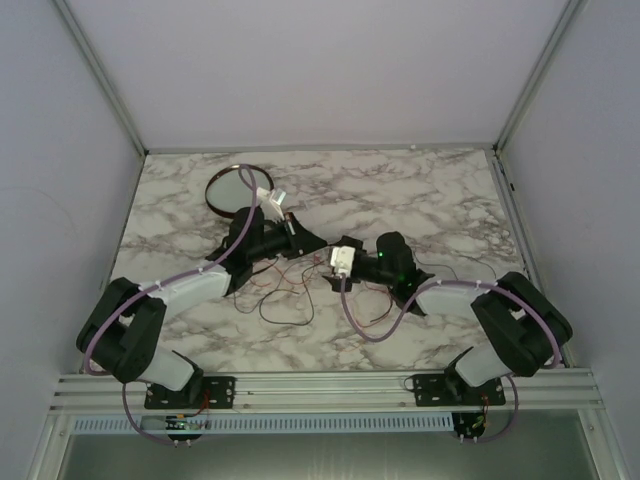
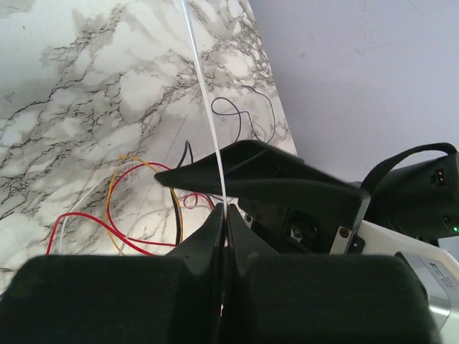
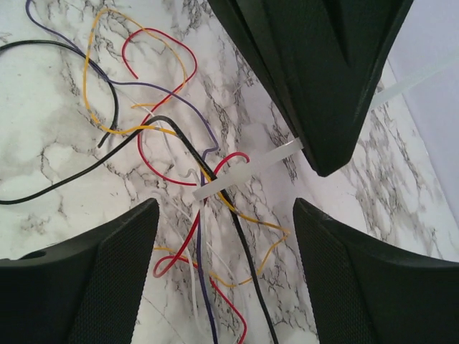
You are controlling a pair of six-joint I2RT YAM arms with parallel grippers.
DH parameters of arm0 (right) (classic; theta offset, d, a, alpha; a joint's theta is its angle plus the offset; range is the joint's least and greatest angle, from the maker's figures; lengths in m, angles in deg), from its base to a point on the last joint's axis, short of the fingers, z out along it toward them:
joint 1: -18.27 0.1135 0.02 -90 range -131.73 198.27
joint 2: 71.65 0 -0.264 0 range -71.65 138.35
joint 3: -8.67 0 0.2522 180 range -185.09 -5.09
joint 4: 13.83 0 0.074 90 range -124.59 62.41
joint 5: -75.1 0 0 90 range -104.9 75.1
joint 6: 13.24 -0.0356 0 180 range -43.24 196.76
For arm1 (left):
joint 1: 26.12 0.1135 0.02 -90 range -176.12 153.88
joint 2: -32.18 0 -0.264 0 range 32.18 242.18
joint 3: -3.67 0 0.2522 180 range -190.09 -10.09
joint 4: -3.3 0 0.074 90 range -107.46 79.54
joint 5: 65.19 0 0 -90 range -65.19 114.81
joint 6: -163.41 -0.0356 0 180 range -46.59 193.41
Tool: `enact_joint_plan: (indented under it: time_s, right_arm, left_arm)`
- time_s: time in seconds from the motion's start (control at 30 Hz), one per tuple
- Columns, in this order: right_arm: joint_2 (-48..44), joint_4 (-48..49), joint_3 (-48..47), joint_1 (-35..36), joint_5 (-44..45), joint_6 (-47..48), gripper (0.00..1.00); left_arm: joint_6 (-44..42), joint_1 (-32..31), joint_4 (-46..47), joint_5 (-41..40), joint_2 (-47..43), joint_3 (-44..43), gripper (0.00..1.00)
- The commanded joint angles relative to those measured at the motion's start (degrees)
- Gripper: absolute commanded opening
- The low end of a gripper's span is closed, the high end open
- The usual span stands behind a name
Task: Zip-tie the wires
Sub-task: Adjust the cable at the center of the board.
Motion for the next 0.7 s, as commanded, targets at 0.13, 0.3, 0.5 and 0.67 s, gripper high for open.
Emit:
enact_joint_plan:
  time_s: [0.13,0.3,0.5,0.67]
  right_arm:
    - [1.43,-5.95,-4.64,0.03,-1.46,2.18,0.44]
    - [0.52,-8.8,-4.71,0.03,-0.33,1.7,0.16]
    - [-1.48,-11.76,-4.77,0.03,2.81,0.12,0.0]
    - [-4.3,-14.49,-4.01,0.07,6.62,-1.02,0.0]
  left_arm:
    - [-0.06,1.82,0.59,2.24,-2.28,0.62,0.0]
    - [-0.52,3.1,-0.16,2.6,-2.86,0.47,0.0]
    - [-0.62,4.55,-0.98,2.8,-4.35,0.78,0.0]
    - [-1.92,5.57,-3.48,2.67,-6.2,0.63,0.0]
